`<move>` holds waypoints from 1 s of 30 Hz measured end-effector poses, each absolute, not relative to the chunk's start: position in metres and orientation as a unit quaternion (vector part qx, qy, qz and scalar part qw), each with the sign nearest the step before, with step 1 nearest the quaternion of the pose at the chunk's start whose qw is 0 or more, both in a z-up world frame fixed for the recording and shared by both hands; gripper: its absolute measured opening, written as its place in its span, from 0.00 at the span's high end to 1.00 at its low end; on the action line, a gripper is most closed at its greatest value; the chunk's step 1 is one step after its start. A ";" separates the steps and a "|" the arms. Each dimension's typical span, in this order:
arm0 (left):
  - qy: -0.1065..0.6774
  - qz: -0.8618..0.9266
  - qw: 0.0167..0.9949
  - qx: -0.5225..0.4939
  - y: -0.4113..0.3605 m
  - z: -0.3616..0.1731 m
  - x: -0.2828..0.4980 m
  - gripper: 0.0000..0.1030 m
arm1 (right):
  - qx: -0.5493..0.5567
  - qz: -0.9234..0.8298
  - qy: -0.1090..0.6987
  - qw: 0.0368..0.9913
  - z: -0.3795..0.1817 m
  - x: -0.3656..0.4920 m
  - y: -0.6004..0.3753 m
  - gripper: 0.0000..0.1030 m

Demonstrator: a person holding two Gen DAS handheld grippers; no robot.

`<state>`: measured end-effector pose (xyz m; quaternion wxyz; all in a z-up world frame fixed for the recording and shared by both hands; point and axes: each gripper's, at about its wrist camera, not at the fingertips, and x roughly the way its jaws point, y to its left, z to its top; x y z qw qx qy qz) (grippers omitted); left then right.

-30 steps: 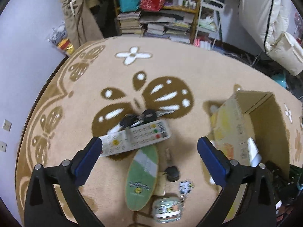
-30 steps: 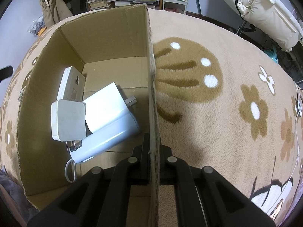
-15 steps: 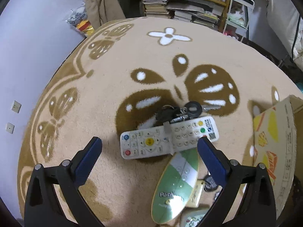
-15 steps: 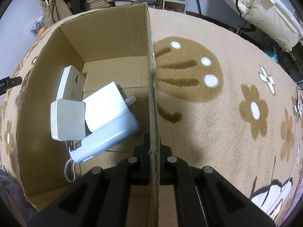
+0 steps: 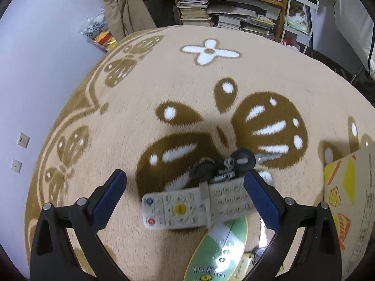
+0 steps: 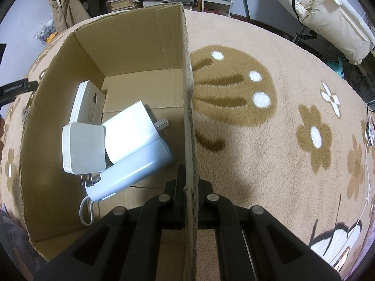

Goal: Organize rigid objects
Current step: 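Move the left tool back to the pile toward the key bundle, then lower the left tool and grasp the bundle of keys on the remote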

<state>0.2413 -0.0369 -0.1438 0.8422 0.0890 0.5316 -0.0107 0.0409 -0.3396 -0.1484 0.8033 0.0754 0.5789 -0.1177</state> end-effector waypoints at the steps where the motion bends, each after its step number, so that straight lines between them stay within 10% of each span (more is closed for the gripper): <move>1: 0.531 -0.013 0.843 0.088 -0.038 -0.144 0.243 0.05 | 0.076 -0.118 0.579 0.803 -0.148 0.041 -0.339 0.95; 4: 0.535 -0.024 0.840 0.082 -0.041 -0.149 0.248 0.21 | 0.075 -0.118 0.579 0.803 -0.149 0.041 -0.340 0.95; 12: 0.555 -0.013 0.831 0.042 -0.039 -0.177 0.256 0.25 | 0.075 -0.118 0.579 0.803 -0.149 0.040 -0.339 0.95; 18: 0.547 -0.044 0.836 0.013 -0.041 -0.183 0.258 0.53 | 0.075 -0.118 0.579 0.803 -0.149 0.040 -0.339 0.95; 30: 0.608 -0.075 0.789 0.045 -0.047 -0.192 0.260 0.60 | 0.073 -0.118 0.579 0.803 -0.149 0.040 -0.339 0.95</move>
